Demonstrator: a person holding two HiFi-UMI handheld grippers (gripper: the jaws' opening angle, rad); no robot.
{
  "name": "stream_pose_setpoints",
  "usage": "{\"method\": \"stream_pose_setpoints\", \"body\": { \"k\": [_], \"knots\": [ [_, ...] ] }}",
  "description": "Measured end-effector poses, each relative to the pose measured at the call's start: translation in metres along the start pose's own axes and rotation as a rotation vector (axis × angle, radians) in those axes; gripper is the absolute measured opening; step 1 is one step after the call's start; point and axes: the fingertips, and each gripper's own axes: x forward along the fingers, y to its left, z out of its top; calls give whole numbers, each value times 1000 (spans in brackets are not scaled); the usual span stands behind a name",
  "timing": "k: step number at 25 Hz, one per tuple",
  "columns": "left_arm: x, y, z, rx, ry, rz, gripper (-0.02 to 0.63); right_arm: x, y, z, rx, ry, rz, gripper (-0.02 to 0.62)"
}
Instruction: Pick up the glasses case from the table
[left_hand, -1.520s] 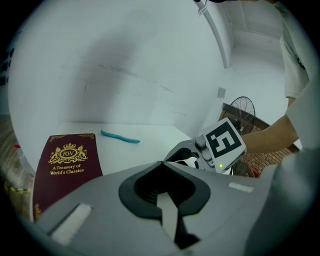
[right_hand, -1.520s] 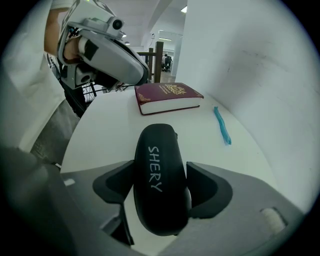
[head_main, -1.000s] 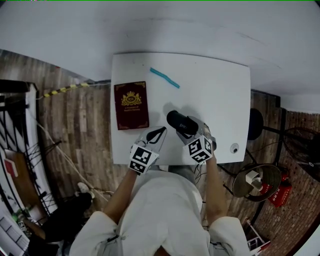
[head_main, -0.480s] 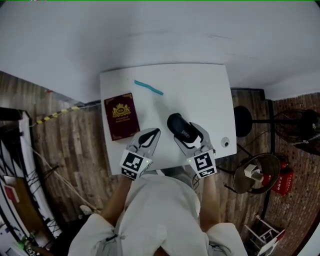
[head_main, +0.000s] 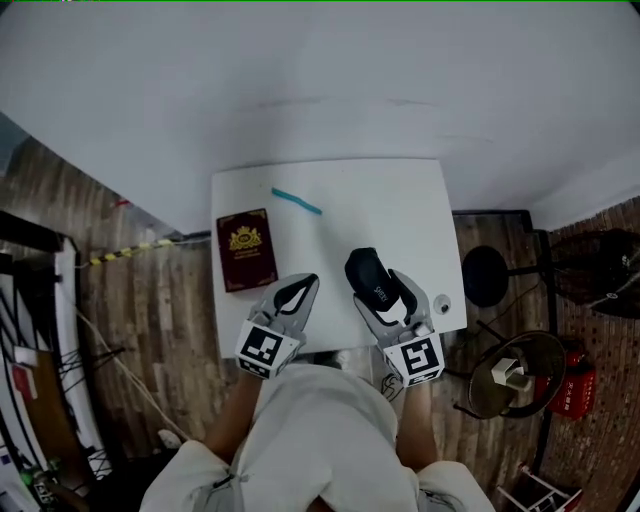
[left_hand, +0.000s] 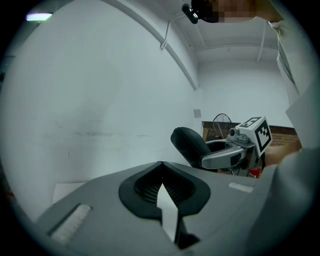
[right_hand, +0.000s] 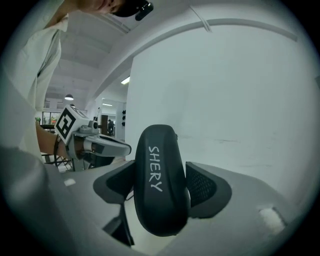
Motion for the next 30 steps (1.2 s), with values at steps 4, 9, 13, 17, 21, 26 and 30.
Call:
{"method": "stream_pose_setpoints", "body": {
  "k": [4, 9, 13, 17, 21, 26, 30],
  "knots": [
    [-15, -11, 6, 8, 1, 38, 20, -18, 0, 14, 50, -70, 14, 316],
    [-28, -18, 12, 16, -6, 76, 20, -28, 2, 21, 57, -110, 56, 313],
    [-30, -20, 18, 29, -26, 84, 20, -32, 3, 21, 60, -116, 58, 313],
    [-27, -25, 19, 34, -33, 69, 20, -33, 2, 22, 47, -111, 57, 313],
    [-22, -28, 18, 44, -29, 56, 20, -32, 0, 22, 45, -108, 52, 313],
    [-18, -26, 27, 59, -55, 48, 20, -29, -2, 21, 40, -105, 47, 313],
    [-17, -24, 25, 55, -49, 50, 20, -26, -3, 23, 39, -107, 48, 313]
  ]
}}
